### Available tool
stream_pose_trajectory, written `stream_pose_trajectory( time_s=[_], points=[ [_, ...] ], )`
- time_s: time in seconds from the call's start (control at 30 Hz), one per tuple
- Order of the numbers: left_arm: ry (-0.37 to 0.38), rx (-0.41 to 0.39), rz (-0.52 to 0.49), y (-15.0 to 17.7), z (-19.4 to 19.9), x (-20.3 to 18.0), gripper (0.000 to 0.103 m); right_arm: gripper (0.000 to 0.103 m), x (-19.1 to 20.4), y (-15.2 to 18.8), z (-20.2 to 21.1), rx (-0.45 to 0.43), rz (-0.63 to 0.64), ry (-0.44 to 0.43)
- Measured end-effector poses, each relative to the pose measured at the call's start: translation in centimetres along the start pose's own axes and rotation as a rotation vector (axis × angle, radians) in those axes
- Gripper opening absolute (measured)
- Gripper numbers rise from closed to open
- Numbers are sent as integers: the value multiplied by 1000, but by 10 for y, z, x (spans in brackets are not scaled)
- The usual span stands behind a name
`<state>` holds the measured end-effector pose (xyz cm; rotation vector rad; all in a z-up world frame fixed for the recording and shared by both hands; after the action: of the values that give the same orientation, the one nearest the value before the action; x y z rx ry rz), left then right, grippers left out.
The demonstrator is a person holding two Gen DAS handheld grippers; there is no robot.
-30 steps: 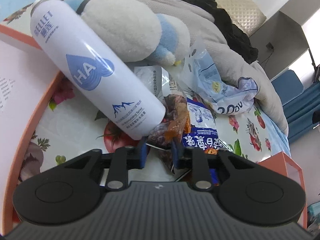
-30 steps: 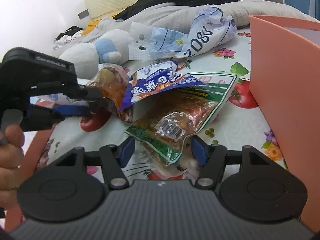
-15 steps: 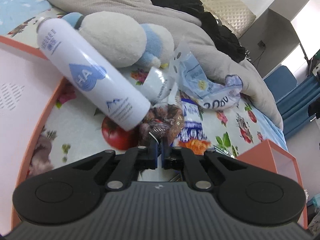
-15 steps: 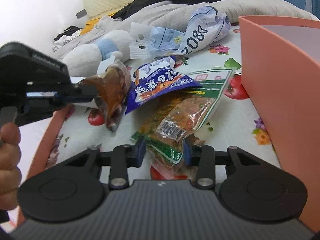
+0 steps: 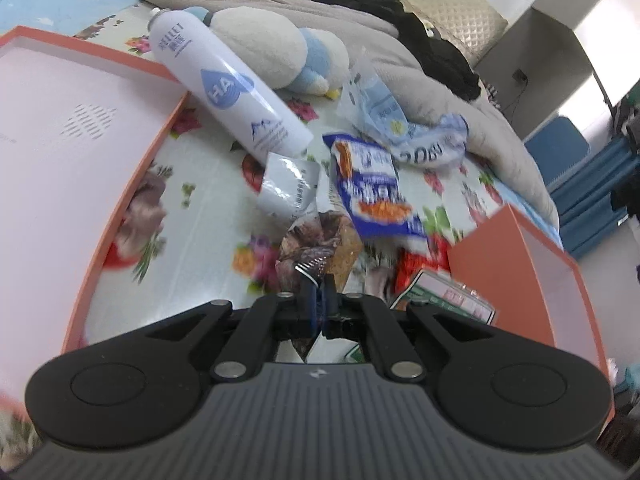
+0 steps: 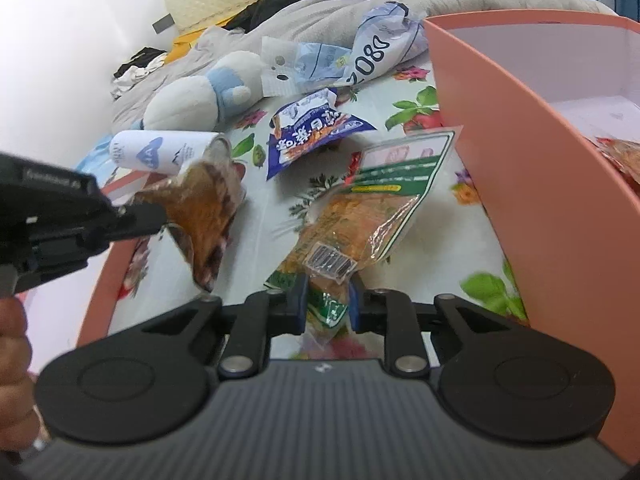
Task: Organize snacks
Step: 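Carry the brown pack and green-labelled pack over the deep pink box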
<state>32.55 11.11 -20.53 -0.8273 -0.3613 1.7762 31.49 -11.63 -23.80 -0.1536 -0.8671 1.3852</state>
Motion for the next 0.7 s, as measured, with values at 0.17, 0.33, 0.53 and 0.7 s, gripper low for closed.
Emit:
stream_pose_trajectory(
  time_s=[0.17, 0.33, 0.53, 0.7],
  points=[
    [-34, -1, -63, 34, 30, -11, 2, 18, -5, 11, 25, 2, 3, -20],
    [-2, 5, -58, 61, 54, -20, 2, 17, -10, 21, 48, 8, -1, -35],
    [1, 12, -60, 86, 76, -29, 2, 15, -13, 34, 67, 28, -1, -49],
    [-5, 7, -97, 96, 84, -40, 2, 13, -12, 36, 73, 23, 24, -48]
  ],
)
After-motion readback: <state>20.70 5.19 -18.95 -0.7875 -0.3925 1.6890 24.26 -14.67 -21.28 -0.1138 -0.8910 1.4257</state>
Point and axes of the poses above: each gripper's, at about its wrist camera, not at the fingertips, and z roughly against the way its jaws point, x to its left, y to its underside, the point moved 4 cm from there along -z, roughly the way its jaws point, and after that the axes turned 10 degrees about -z, right-handed, at the moved point
